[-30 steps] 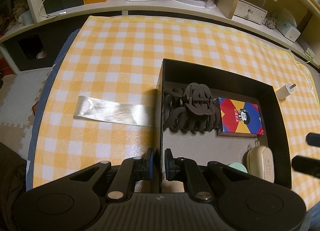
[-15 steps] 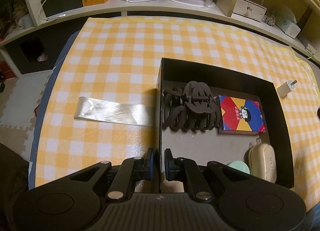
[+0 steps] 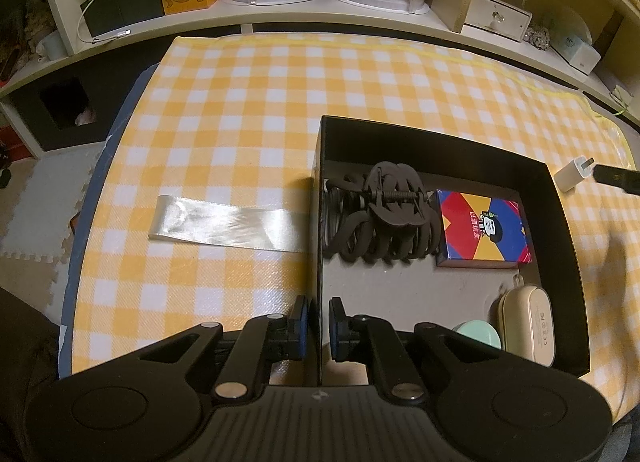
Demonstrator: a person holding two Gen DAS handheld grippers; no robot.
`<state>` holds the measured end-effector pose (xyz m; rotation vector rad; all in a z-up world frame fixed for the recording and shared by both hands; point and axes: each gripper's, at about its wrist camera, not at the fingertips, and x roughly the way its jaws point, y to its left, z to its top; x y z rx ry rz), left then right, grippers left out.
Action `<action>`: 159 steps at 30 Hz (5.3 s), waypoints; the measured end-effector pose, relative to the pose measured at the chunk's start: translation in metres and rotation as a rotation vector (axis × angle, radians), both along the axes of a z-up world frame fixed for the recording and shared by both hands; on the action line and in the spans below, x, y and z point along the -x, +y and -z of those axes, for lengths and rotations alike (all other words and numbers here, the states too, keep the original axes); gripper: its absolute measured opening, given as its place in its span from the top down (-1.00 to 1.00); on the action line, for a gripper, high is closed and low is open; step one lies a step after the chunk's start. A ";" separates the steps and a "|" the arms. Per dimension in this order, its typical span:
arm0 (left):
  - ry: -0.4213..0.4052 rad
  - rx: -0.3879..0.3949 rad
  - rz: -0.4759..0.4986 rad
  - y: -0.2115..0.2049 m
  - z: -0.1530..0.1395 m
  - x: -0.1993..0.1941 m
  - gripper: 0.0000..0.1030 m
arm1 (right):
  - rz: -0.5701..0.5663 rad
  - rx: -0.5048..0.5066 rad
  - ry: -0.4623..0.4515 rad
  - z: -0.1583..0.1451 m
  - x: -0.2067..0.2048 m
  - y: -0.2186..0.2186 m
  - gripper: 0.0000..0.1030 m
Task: Organize rigid objects
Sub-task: 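Withdraw the right tool and move it over the white plug charger, then grasp the white plug charger with the right tool and lift, then carry the white charger into the tray with the right tool and release, then withdraw the right tool toward the black charger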
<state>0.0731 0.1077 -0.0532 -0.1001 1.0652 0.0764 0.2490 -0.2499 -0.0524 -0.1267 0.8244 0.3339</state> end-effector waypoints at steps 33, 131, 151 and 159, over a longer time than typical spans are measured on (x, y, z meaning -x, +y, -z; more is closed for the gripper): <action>0.002 0.001 0.003 -0.001 0.002 0.000 0.79 | 0.029 -0.026 0.254 0.019 -0.008 -0.012 -0.25; 0.007 -0.010 0.012 -0.003 0.003 -0.001 0.78 | -0.557 -0.080 0.094 -0.058 0.135 0.107 0.47; 0.007 -0.027 0.017 -0.005 0.002 0.002 0.78 | -0.334 -0.078 -0.040 -0.058 0.154 0.061 -1.00; 0.008 -0.034 0.020 -0.006 0.001 0.002 0.78 | -0.232 -0.107 -0.062 -0.057 0.134 0.039 -1.00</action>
